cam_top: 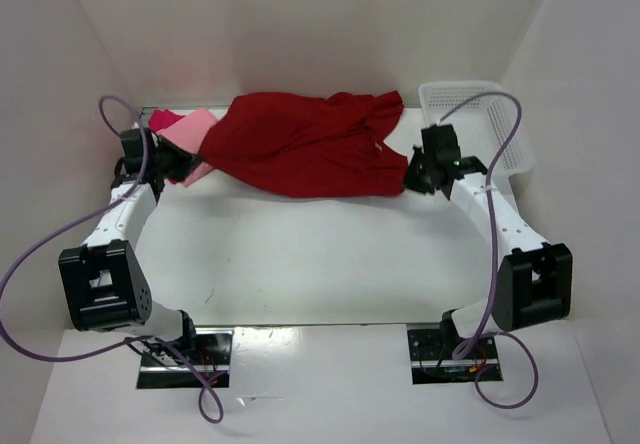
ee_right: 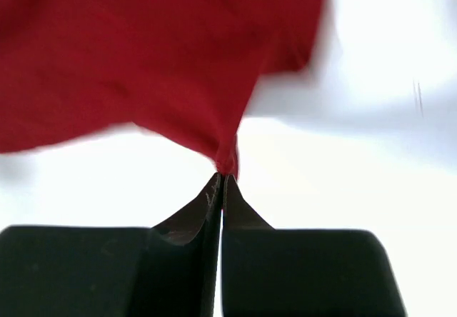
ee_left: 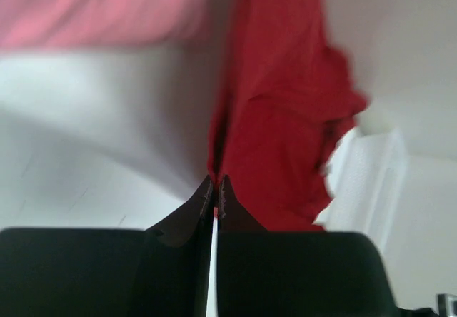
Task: Fold and stack the t-shirts
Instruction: Flatten out the tshirt
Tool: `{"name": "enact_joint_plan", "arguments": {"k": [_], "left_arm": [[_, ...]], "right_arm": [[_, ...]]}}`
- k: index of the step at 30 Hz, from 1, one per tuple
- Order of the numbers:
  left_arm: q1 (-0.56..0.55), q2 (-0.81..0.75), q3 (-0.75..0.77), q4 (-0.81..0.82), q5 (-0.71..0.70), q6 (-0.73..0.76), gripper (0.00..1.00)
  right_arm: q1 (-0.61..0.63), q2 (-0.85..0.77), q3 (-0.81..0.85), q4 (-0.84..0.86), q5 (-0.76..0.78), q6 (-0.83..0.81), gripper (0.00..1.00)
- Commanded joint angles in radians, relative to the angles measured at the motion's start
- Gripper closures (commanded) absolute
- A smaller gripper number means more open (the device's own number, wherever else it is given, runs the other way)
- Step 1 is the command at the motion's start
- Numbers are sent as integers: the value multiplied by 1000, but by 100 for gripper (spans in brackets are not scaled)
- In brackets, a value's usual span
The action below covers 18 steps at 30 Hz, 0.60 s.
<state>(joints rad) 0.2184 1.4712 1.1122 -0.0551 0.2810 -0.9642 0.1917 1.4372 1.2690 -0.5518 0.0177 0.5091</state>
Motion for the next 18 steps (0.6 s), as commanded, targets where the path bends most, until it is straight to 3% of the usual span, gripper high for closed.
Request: {"name": "enact_joint_plan", "arguments": {"k": [1,4,9,13,18], "left_arm": [[-5,-103,-116,46,-14,85,100],[-5,-152,-268,20,-23,107,100],[-5,-285,-409,-124,-87,150,100],[19,-379,-433,-300,-117,183,100],[30,-436,-436,-405,-80,154,100]], "right_arm": [[-3,-181,-173,-35,-5,38,100],[-3,-244,-284,-129,-18,78,100],[-3,-307,-284,-322,-73,135,100],[-3,-412,-293,-477,-73,154,100],[-3,-500,-255,-638,-55,181,100]]}}
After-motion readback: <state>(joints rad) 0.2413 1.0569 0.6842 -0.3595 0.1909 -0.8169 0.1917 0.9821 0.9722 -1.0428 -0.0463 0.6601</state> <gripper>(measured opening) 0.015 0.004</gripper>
